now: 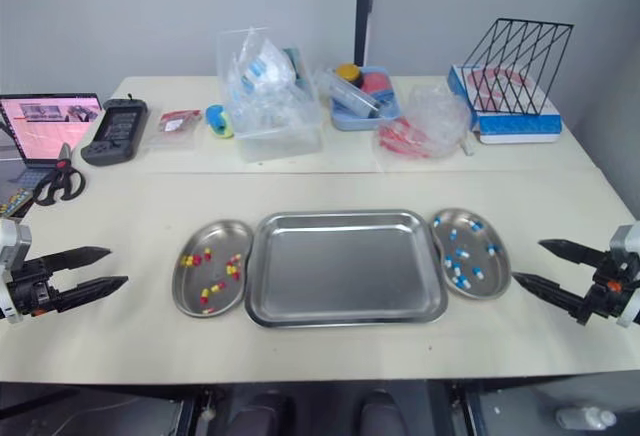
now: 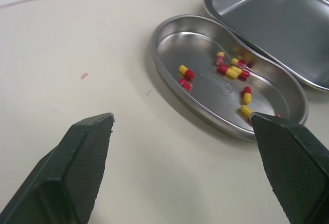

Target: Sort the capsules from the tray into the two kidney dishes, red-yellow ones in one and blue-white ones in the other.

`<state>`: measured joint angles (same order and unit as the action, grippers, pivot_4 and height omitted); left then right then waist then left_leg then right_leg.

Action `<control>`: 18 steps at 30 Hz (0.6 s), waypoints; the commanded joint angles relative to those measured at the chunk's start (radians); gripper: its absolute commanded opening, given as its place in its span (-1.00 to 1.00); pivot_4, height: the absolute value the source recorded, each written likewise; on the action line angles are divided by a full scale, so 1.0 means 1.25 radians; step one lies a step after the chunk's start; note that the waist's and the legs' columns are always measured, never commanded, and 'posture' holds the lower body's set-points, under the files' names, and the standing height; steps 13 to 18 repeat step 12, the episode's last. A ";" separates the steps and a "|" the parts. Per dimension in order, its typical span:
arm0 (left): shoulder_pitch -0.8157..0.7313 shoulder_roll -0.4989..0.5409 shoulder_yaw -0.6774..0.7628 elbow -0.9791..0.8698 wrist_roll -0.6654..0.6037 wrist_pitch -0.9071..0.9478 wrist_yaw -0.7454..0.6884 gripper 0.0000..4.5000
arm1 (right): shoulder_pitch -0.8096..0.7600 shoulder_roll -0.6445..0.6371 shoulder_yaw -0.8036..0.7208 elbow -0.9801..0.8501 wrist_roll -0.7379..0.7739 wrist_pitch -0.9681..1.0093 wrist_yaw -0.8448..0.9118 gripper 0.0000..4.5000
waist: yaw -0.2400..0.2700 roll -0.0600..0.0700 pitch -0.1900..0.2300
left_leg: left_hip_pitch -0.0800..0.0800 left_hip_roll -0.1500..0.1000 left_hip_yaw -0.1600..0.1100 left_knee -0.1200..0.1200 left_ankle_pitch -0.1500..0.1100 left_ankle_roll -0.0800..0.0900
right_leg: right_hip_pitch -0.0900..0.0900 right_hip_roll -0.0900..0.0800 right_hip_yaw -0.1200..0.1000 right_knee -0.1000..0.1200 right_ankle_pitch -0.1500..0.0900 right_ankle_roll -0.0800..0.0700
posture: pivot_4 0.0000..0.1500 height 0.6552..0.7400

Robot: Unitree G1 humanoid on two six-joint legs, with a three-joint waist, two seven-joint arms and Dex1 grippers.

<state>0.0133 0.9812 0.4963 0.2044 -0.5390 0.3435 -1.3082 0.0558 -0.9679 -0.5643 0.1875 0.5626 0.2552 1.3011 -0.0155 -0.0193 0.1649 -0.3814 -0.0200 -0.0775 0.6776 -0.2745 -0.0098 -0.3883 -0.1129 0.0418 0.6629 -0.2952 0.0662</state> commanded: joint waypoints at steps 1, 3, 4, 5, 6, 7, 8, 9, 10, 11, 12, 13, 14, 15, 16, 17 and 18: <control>0.017 0.010 0.029 -0.037 0.000 -0.017 0.004 0.99 | -0.006 -0.001 -0.015 -0.014 0.001 -0.017 -0.005 1.00 | -0.001 0.000 0.000 | 0.000 0.000 0.000 0.000 0.000 0.000 | 0.000 0.000 0.000 0.000 0.000 0.000 | 1.00 0.71; 0.021 0.012 0.029 -0.042 0.002 -0.017 0.011 0.99 | -0.009 -0.001 -0.010 -0.016 0.001 -0.015 -0.008 1.00 | -0.001 0.000 0.000 | 0.000 0.000 0.000 0.000 0.000 0.000 | 0.000 0.000 0.000 0.000 0.000 0.000 | 1.00 0.71; 0.023 0.014 0.027 -0.042 0.006 -0.020 0.013 0.99 | -0.010 -0.001 -0.008 -0.016 0.001 -0.014 -0.009 1.00 | -0.001 0.000 0.000 | 0.000 0.000 0.000 0.000 0.000 0.000 | 0.000 0.000 0.000 0.000 0.000 0.000 | 1.00 0.71; 0.025 0.015 0.027 -0.045 0.007 -0.020 0.015 0.99 | -0.013 -0.002 -0.006 -0.015 0.000 -0.013 -0.010 1.00 | -0.001 0.000 0.000 | 0.000 0.000 0.000 0.000 0.000 0.000 | 0.000 0.000 0.000 0.000 0.000 0.000 | 1.00 0.71; 0.027 0.014 0.028 -0.047 0.007 -0.020 0.016 0.99 | -0.014 -0.003 -0.004 -0.015 0.000 -0.012 -0.010 1.00 | -0.001 0.000 0.000 | 0.000 0.000 0.000 0.000 0.000 0.000 | 0.000 0.000 0.000 0.000 0.000 0.000 | 1.00 0.71; 0.028 0.013 0.029 -0.050 0.006 -0.019 0.017 0.99 | -0.016 -0.004 -0.003 -0.014 0.000 -0.012 -0.011 1.00 | -0.001 0.000 0.000 | 0.000 0.000 0.000 0.000 0.000 0.000 | 0.000 0.000 0.000 0.000 0.000 0.000 | 1.00 0.71; 0.030 0.013 0.029 -0.054 0.006 -0.019 0.019 0.99 | -0.018 -0.004 -0.001 -0.015 0.000 -0.011 -0.012 1.00 | -0.001 0.000 0.000 | 0.000 0.000 0.000 0.000 0.000 0.000 | 0.000 0.000 0.000 0.000 0.000 0.000 | 1.00 0.71; 0.031 0.013 0.028 -0.056 0.006 -0.018 0.020 0.99 | -0.019 -0.005 0.001 -0.015 0.000 -0.010 -0.013 1.00 | -0.001 0.000 0.000 | 0.000 0.000 0.000 0.000 0.000 0.000 | 0.000 0.000 0.000 0.000 0.000 0.000 | 1.00 0.71; 0.033 0.012 0.028 -0.059 0.005 -0.017 0.022 0.99 | -0.020 -0.005 0.002 -0.017 0.000 -0.008 -0.015 1.00 | -0.001 0.000 0.000 | 0.000 0.000 0.000 0.000 0.000 0.000 | 0.000 0.000 0.000 0.000 0.000 0.000 | 1.00 0.71; 0.034 0.011 0.029 -0.061 0.003 -0.017 0.024 0.99 | -0.019 -0.005 0.003 -0.019 0.001 -0.007 -0.016 1.00 | -0.001 0.000 0.000 | 0.000 0.000 0.000 0.000 0.000 0.000 | 0.000 0.000 0.000 0.000 0.000 0.000 | 1.00 0.71; 0.034 0.008 0.031 -0.063 0.000 -0.020 0.025 0.99 | -0.018 -0.005 0.004 -0.022 0.002 -0.004 -0.016 1.00 | -0.001 0.000 0.000 | 0.000 0.000 0.000 0.000 0.000 0.000 | 0.000 0.000 0.000 0.000 0.000 0.000 | 1.00 0.71; 0.034 0.008 0.031 -0.063 0.000 -0.020 0.025 0.99 | -0.018 -0.005 0.004 -0.022 0.002 -0.004 -0.016 1.00 | -0.001 0.000 0.000 | 0.000 0.000 0.000 0.000 0.000 0.000 | 0.000 0.000 0.000 0.000 0.000 0.000 | 1.00 0.71; 0.034 0.008 0.031 -0.063 0.000 -0.020 0.025 0.99 | -0.018 -0.005 0.004 -0.022 0.002 -0.004 -0.016 1.00 | -0.001 0.000 0.000 | 0.000 0.000 0.000 0.000 0.000 0.000 | 0.000 0.000 0.000 0.000 0.000 0.000 | 1.00 0.71; 0.034 0.008 0.031 -0.063 0.000 -0.020 0.025 0.99 | -0.018 -0.005 0.004 -0.022 0.002 -0.004 -0.016 1.00 | -0.001 0.000 0.000 | 0.000 0.000 0.000 0.000 0.000 0.000 | 0.000 0.000 0.000 0.000 0.000 0.000 | 1.00 0.71; 0.034 0.008 0.031 -0.063 0.000 -0.020 0.025 0.99 | -0.018 -0.005 0.004 -0.022 0.002 -0.004 -0.016 1.00 | -0.001 0.000 0.000 | 0.000 0.000 0.000 0.000 0.000 0.000 | 0.000 0.000 0.000 0.000 0.000 0.000 | 1.00 0.71; 0.034 0.008 0.031 -0.063 0.000 -0.020 0.025 0.99 | -0.018 -0.005 0.004 -0.022 0.002 -0.004 -0.016 1.00 | -0.001 0.000 0.000 | 0.000 0.000 0.000 0.000 0.000 0.000 | 0.000 0.000 0.000 0.000 0.000 0.000 | 1.00 0.71; 0.034 0.008 0.031 -0.063 0.000 -0.020 0.025 0.99 | -0.018 -0.005 0.004 -0.022 0.002 -0.004 -0.016 1.00 | -0.001 0.000 0.000 | 0.000 0.000 0.000 0.000 0.000 0.000 | 0.000 0.000 0.000 0.000 0.000 0.000 | 1.00 0.71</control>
